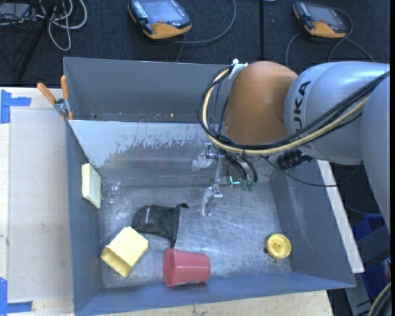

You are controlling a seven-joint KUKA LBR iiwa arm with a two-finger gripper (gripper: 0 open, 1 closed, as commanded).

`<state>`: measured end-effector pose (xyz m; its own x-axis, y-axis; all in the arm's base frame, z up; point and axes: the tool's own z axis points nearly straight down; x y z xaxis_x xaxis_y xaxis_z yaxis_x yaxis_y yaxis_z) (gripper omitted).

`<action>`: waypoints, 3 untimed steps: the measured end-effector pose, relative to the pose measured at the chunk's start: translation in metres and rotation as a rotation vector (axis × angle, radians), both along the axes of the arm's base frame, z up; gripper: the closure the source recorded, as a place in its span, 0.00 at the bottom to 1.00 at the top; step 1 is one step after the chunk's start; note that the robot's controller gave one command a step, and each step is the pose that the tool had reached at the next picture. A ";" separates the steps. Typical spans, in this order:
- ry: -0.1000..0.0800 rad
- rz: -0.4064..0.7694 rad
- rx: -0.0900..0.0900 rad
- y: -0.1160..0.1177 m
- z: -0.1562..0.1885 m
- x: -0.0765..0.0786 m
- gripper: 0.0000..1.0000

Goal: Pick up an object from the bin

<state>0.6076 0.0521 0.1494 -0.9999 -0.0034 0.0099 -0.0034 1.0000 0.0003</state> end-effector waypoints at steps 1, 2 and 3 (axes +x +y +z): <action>-0.008 -0.001 0.000 0.000 0.004 0.002 0.00; -0.016 0.001 -0.001 0.032 -0.036 -0.010 0.00; -0.014 0.217 0.004 0.055 -0.072 -0.034 1.00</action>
Offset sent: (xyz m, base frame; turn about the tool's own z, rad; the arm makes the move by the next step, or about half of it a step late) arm -0.0253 0.0643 -0.0767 -0.0125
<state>0.5731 0.1076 0.0772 -0.9758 -0.2184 -0.0048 -0.2184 0.9759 0.0023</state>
